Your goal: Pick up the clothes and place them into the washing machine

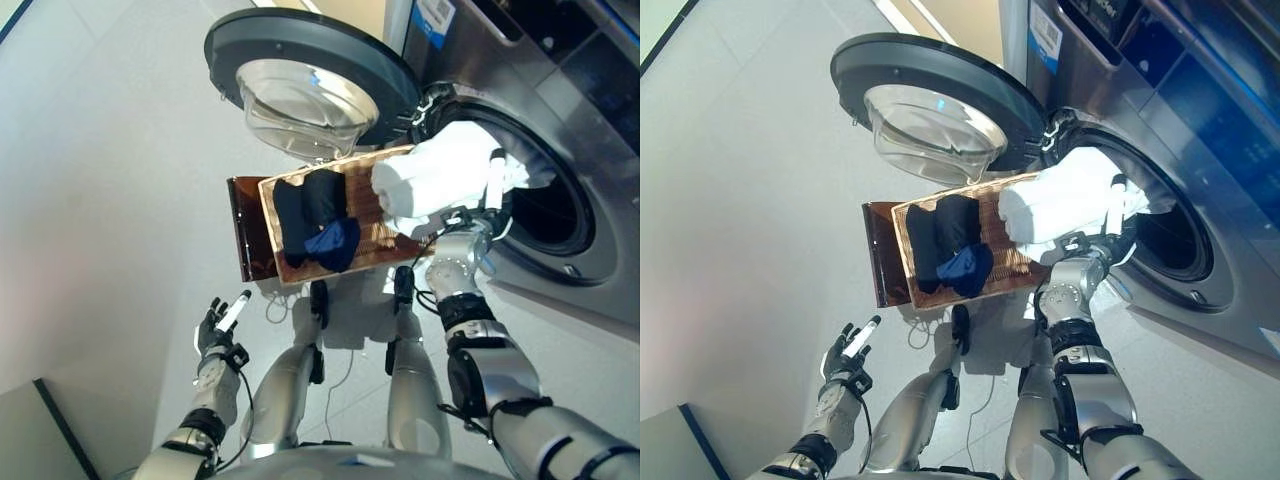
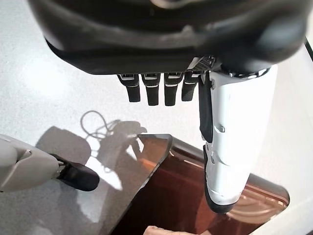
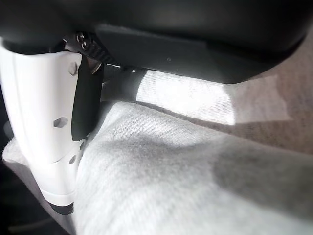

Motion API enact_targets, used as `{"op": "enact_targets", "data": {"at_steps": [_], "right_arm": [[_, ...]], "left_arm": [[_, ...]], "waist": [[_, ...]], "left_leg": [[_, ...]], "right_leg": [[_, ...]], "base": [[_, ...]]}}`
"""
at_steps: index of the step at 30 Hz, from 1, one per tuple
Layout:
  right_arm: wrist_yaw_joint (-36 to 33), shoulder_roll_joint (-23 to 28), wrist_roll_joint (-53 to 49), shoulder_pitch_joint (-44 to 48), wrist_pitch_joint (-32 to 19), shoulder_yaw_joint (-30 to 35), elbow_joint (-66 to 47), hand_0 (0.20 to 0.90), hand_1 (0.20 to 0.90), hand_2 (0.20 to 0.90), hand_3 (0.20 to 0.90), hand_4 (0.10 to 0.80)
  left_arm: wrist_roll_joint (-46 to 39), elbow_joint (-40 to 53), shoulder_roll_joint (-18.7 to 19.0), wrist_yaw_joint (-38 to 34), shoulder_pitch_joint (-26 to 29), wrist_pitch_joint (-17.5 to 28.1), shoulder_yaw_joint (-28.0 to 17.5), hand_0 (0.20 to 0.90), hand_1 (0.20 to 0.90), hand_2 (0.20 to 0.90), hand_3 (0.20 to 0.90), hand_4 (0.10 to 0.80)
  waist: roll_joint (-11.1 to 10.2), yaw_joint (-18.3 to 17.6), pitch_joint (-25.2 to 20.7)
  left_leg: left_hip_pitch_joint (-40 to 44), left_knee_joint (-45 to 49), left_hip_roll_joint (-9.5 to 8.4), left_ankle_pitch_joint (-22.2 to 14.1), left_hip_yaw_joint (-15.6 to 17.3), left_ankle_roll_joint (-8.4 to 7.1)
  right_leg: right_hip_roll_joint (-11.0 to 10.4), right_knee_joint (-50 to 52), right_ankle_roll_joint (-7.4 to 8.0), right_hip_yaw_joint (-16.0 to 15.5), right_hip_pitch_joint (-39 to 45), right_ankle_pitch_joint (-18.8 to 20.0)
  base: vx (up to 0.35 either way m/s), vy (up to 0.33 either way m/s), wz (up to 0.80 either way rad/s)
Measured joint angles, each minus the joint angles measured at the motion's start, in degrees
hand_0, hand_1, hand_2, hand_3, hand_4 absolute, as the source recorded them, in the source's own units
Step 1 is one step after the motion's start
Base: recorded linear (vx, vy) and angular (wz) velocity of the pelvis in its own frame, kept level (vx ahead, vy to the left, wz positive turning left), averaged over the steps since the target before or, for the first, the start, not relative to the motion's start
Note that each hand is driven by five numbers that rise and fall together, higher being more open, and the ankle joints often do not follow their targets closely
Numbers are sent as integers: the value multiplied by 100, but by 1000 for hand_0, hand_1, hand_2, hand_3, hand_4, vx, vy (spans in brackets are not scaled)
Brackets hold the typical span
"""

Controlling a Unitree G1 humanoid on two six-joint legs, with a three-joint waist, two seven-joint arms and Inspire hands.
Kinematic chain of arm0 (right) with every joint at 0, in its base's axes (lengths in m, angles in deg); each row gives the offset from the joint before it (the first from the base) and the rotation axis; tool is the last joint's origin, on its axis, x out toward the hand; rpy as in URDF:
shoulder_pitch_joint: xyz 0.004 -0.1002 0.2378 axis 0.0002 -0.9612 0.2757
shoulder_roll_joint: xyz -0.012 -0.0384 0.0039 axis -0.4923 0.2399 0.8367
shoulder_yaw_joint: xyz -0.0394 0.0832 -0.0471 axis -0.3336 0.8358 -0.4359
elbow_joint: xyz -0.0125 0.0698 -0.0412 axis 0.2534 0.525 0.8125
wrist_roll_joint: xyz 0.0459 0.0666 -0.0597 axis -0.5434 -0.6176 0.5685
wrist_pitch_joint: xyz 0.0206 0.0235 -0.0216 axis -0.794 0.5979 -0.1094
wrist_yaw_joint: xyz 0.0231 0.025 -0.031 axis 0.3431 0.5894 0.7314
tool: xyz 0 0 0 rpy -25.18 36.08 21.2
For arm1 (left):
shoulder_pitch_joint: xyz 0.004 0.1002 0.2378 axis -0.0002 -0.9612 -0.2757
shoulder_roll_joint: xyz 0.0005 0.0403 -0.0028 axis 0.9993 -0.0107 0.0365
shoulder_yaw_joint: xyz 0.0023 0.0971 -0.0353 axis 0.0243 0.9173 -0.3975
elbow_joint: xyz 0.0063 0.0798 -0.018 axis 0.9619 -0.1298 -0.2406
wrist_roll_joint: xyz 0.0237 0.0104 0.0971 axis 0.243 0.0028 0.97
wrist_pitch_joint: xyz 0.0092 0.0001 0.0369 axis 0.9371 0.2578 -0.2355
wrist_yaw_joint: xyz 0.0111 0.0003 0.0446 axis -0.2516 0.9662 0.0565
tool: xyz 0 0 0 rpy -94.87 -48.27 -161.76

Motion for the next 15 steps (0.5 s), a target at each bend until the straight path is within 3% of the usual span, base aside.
{"op": "enact_targets", "data": {"at_steps": [9, 15], "right_arm": [[-229, 549, -287, 520, -40, 438, 541, 200, 200, 200, 200, 300], [-423, 1133, -521, 991, -129, 795, 947, 200, 200, 200, 200, 300]], "left_arm": [[-110, 131, -26, 98, -56, 39, 27, 900, 900, 900, 900, 800], [-310, 720, -20, 164, -116, 123, 198, 900, 900, 900, 900, 800]], "waist": [[253, 45, 6], [572, 182, 74]], "left_leg": [[-115, -2, -56, 8, -16, 9], [-278, -4, -66, 35, -9, 23]], "right_leg": [[-59, -31, 30, -26, -88, 19], [-69, -32, 53, -21, -260, 34]], "base": [[-21, -6, 2], [-32, 3, 0]]}}
